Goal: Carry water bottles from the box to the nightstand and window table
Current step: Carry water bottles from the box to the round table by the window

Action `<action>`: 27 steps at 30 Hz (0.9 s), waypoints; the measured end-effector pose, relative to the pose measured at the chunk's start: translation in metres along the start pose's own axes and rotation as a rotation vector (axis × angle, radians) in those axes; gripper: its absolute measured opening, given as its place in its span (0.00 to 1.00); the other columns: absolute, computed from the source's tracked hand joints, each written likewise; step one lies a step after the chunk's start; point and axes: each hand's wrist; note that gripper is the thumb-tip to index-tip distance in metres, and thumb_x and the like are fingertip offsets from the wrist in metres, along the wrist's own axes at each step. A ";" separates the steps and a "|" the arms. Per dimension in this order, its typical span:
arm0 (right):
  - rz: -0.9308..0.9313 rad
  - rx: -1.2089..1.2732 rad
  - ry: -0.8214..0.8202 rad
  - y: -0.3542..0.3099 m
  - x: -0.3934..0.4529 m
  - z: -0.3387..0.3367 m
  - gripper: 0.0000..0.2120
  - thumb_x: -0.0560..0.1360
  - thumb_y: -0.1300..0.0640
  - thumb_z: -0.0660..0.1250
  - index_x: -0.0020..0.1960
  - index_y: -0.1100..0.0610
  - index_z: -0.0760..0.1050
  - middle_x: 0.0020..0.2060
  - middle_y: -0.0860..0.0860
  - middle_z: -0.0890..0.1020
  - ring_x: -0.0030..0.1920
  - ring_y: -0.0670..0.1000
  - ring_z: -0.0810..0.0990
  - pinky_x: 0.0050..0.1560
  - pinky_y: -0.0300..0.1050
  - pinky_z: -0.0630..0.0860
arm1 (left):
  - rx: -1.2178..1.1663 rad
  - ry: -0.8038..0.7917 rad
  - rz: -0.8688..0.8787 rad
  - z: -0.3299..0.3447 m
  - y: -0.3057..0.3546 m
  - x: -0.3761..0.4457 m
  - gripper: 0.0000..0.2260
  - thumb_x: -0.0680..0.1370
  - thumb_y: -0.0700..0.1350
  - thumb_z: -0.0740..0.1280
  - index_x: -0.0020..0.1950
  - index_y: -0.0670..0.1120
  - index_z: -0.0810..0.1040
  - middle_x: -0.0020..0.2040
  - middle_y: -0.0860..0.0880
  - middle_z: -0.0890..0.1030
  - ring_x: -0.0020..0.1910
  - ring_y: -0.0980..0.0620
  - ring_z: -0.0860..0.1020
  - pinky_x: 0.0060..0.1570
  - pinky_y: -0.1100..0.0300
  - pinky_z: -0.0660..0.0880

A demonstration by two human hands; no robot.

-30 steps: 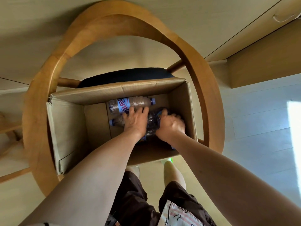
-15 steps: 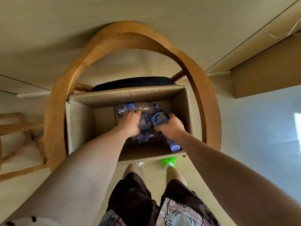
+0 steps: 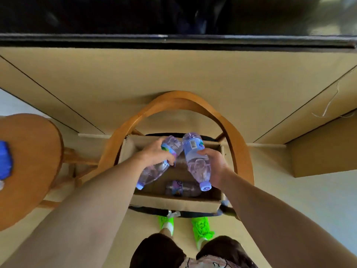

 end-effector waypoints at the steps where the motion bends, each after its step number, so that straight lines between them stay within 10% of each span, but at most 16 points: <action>1: -0.036 -0.009 -0.057 -0.007 -0.008 0.007 0.20 0.69 0.56 0.74 0.57 0.63 0.76 0.41 0.58 0.80 0.38 0.55 0.79 0.39 0.45 0.78 | -0.068 0.017 -0.002 -0.007 0.011 -0.011 0.41 0.60 0.47 0.78 0.71 0.60 0.69 0.56 0.50 0.80 0.52 0.48 0.80 0.41 0.55 0.80; 8: -0.223 -0.154 -0.207 -0.055 -0.055 0.046 0.26 0.65 0.40 0.82 0.50 0.58 0.79 0.34 0.52 0.77 0.30 0.50 0.75 0.38 0.44 0.69 | -0.323 0.084 0.175 -0.046 0.083 -0.065 0.31 0.51 0.48 0.77 0.54 0.49 0.81 0.36 0.46 0.84 0.31 0.47 0.83 0.30 0.53 0.80; 15: -0.367 -0.030 -0.206 -0.066 -0.116 0.063 0.27 0.72 0.47 0.79 0.41 0.53 0.59 0.27 0.48 0.60 0.25 0.48 0.58 0.27 0.41 0.59 | -0.383 0.004 0.411 -0.064 0.160 -0.106 0.27 0.58 0.51 0.81 0.56 0.52 0.80 0.43 0.44 0.87 0.36 0.44 0.86 0.33 0.50 0.82; 19: -0.582 -0.059 0.082 -0.054 -0.166 0.053 0.20 0.70 0.44 0.79 0.42 0.61 0.80 0.29 0.54 0.78 0.24 0.50 0.74 0.23 0.41 0.71 | -0.338 -0.104 0.524 -0.042 0.196 -0.126 0.30 0.59 0.54 0.83 0.57 0.49 0.80 0.45 0.43 0.88 0.42 0.41 0.87 0.38 0.48 0.84; 27: -0.886 0.091 0.432 0.003 -0.284 -0.026 0.28 0.65 0.54 0.80 0.61 0.66 0.79 0.41 0.59 0.82 0.34 0.56 0.81 0.33 0.45 0.79 | -0.162 -0.407 0.676 0.073 0.251 -0.187 0.18 0.63 0.52 0.82 0.49 0.49 0.84 0.36 0.47 0.87 0.31 0.49 0.85 0.29 0.53 0.81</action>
Point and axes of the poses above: each hand's wrist, its own x-axis towards the middle knuckle, its own z-axis out of the palm, y = z × x
